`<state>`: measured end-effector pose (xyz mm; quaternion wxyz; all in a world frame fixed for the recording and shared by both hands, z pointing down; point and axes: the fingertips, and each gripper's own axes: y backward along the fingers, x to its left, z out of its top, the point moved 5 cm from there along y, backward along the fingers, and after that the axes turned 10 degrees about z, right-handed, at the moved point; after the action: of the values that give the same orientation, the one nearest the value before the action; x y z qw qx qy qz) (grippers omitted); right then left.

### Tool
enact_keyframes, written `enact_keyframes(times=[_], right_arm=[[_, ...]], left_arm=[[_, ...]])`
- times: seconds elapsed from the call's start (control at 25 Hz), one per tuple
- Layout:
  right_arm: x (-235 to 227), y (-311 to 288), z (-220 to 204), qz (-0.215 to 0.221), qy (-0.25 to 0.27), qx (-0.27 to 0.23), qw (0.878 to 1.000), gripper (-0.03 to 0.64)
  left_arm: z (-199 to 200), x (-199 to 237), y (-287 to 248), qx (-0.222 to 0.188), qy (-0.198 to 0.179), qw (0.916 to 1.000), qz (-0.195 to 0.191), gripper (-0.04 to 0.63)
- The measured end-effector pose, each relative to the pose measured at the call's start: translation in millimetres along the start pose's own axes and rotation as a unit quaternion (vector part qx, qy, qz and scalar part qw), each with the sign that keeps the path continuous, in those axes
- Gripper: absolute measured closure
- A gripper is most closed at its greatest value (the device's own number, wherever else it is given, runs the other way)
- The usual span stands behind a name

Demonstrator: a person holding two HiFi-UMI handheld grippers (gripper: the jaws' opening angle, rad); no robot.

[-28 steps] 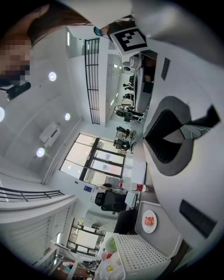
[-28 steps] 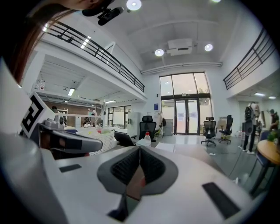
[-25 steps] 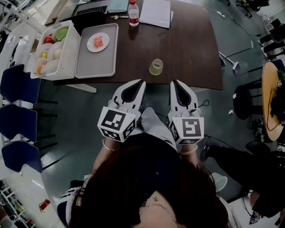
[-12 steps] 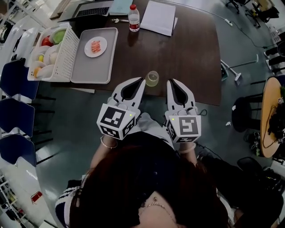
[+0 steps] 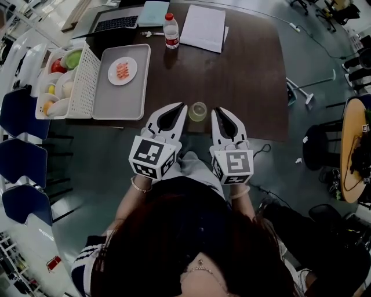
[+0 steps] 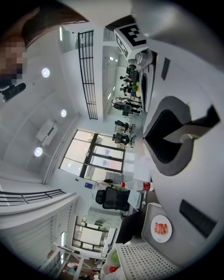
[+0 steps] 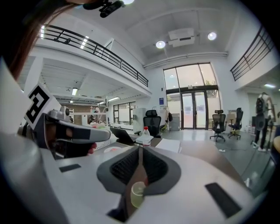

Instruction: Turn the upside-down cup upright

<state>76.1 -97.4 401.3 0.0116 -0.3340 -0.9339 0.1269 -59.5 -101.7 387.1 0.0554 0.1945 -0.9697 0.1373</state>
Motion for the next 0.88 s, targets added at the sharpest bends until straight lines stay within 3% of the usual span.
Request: enact_keyframes(times=[0.2,0.36,0.88], right_arm=[[-3.9,-14.6,-17.8,0.001,-0.005,0.022,1.0,0.595],[-6.8,-26.2,-33.8,0.006,-0.016,0.04,0.999,0.503],[-10.7,-61.5,-90.9,0.023,-0.024,0.106,0.994,0.38]], left_arm=[[-1.9,8.1,-3.0,0.005,0.008,1.0,0.001,0.594],[-8.6,13.3,-3.3,0.014,0.014,0.9998,0.002,0.594],[-31.5,20.7,-14.5,0.047,0.022,0.9986,-0.002,0.594]])
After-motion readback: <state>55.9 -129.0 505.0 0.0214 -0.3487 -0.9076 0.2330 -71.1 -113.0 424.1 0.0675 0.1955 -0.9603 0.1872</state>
